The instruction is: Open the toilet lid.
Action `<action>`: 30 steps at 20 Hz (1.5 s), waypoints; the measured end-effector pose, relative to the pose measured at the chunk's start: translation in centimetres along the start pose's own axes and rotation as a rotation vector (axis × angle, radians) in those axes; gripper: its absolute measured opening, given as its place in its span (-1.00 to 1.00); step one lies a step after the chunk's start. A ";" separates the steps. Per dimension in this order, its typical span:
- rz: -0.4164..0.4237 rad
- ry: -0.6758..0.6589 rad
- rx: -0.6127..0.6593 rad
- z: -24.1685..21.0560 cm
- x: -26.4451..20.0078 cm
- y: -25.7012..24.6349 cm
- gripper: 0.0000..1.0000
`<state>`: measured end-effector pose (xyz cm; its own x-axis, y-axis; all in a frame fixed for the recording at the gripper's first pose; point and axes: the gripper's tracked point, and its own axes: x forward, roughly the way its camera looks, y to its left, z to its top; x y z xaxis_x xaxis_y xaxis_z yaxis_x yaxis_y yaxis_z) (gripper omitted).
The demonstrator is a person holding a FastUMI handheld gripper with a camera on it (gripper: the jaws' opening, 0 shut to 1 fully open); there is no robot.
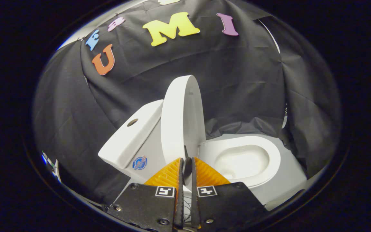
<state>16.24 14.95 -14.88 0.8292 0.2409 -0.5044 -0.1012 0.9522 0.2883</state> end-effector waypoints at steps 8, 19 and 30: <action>-0.003 0.009 -0.069 -0.4 0.1 -0.2 -0.75; 0.004 0.010 -0.178 -0.4 0.1 -0.4 -0.74; 0.006 0.007 -0.289 -0.4 0.4 -0.8 -0.75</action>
<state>16.42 14.41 -15.67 0.8243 0.2467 -0.5095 -0.2591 0.9647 0.0479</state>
